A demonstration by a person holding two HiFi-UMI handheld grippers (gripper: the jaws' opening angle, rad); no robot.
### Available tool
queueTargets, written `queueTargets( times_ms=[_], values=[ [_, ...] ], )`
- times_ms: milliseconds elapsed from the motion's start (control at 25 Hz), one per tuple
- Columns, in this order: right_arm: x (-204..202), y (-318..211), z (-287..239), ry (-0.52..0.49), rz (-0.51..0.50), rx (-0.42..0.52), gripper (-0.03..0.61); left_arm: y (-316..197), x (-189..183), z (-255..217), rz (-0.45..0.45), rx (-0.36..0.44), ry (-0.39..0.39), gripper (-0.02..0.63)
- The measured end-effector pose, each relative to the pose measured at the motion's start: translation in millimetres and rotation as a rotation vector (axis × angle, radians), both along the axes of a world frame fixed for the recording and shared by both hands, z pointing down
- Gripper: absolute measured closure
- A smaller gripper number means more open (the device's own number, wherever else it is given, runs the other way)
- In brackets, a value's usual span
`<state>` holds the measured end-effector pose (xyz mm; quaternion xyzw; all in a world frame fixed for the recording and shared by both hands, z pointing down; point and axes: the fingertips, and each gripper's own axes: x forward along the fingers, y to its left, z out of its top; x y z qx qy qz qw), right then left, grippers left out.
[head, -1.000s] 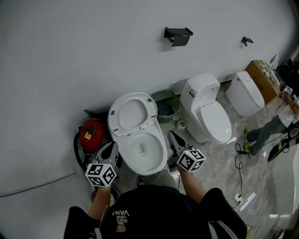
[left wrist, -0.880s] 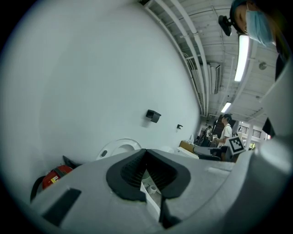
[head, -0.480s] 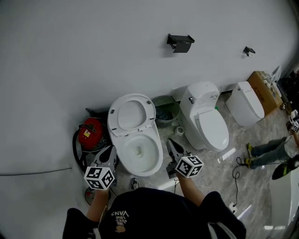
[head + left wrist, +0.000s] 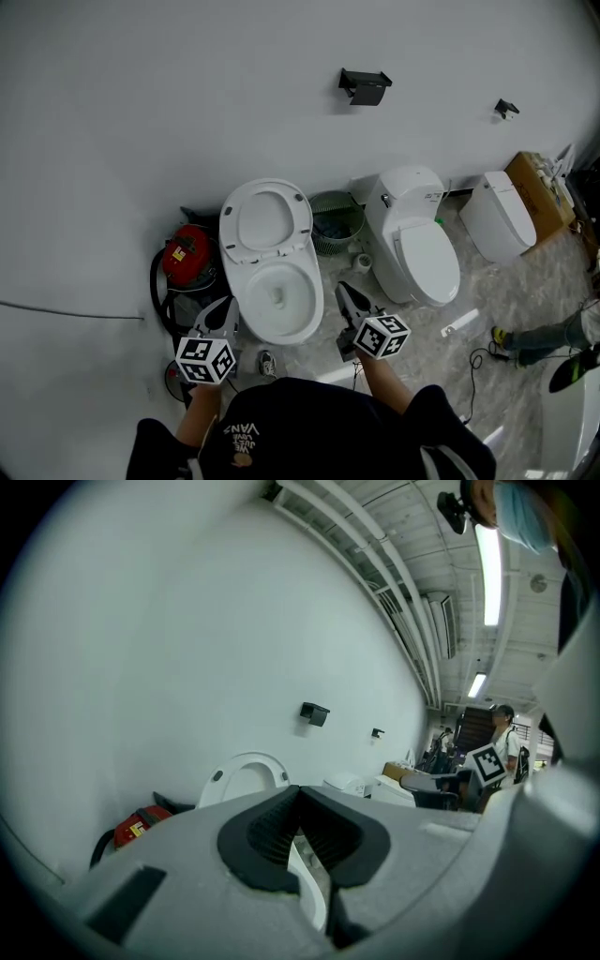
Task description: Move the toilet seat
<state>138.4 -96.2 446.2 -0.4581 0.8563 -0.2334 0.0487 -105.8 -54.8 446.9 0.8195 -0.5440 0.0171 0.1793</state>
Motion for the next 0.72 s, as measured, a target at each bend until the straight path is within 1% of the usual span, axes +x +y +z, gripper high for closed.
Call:
queueTargets(
  times_ms=[360,720],
  values=[
    [17,40,4,-0.003,-0.013,-0.004,0.58,44,19,4,-0.012,-0.008,-0.033,0.614],
    [37,77,13,-0.011,0.005,-0.028,0.58,87,30,9,-0.021,-0.01,-0.038,0.614]
  ],
)
